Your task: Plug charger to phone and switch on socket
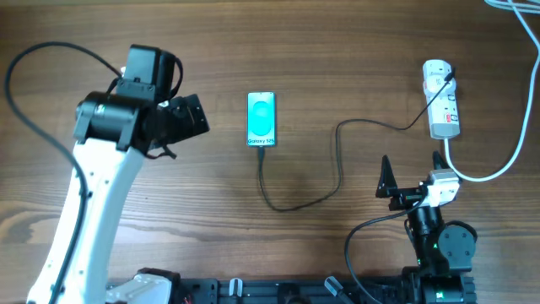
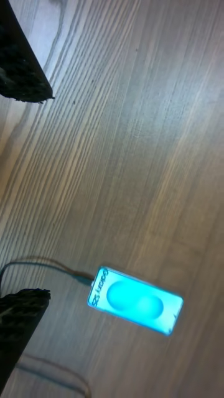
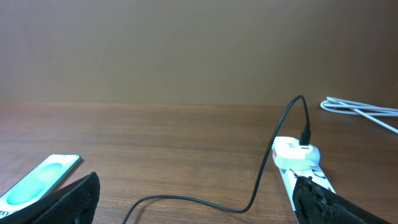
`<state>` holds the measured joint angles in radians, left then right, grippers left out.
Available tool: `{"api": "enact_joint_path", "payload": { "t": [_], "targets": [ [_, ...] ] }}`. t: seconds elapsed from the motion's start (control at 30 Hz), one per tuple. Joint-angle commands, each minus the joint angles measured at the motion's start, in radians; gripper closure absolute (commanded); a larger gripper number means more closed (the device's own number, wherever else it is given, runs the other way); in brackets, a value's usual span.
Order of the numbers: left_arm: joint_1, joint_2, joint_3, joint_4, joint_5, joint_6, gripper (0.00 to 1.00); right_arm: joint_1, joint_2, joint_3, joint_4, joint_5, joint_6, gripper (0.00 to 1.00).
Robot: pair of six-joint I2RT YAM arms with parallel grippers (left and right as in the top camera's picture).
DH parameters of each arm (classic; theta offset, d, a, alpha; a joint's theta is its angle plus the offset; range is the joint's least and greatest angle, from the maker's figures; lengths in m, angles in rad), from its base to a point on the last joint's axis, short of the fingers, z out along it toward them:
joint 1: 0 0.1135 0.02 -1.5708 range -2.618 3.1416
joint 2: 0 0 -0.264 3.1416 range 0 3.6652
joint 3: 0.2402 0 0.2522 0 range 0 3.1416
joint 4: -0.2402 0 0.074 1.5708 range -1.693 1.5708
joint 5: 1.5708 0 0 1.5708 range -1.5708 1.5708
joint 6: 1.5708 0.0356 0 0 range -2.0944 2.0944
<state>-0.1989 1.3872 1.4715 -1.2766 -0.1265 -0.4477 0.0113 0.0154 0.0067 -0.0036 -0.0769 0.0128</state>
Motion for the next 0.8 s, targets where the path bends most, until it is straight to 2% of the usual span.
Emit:
{"api": "enact_joint_path", "payload": {
  "t": [0.0,0.17,0.4,0.6,0.77],
  "targets": [
    [-0.001,-0.097,-0.025,0.015,0.009,-0.006,0.00,-0.002,-0.012,-0.002,0.003,0.017,-0.013,0.00],
    [-0.001,-0.259,-0.184,0.095,0.010,0.010,0.00,-0.002,-0.012,-0.002,0.003,0.017,-0.013,0.00],
    [0.003,-0.523,-0.505,0.331,0.143,0.196,0.00,-0.002,-0.012,-0.002,0.003,0.017,-0.013,0.00],
    [0.019,-0.748,-0.727,0.483,0.156,0.205,0.00,-0.002,-0.012,-0.002,0.003,0.017,-0.013,0.00],
    [0.019,-0.903,-0.822,0.488,0.156,0.205,0.00,-0.002,-0.012,-0.002,0.003,0.017,-0.013,0.00]
  ]
}}
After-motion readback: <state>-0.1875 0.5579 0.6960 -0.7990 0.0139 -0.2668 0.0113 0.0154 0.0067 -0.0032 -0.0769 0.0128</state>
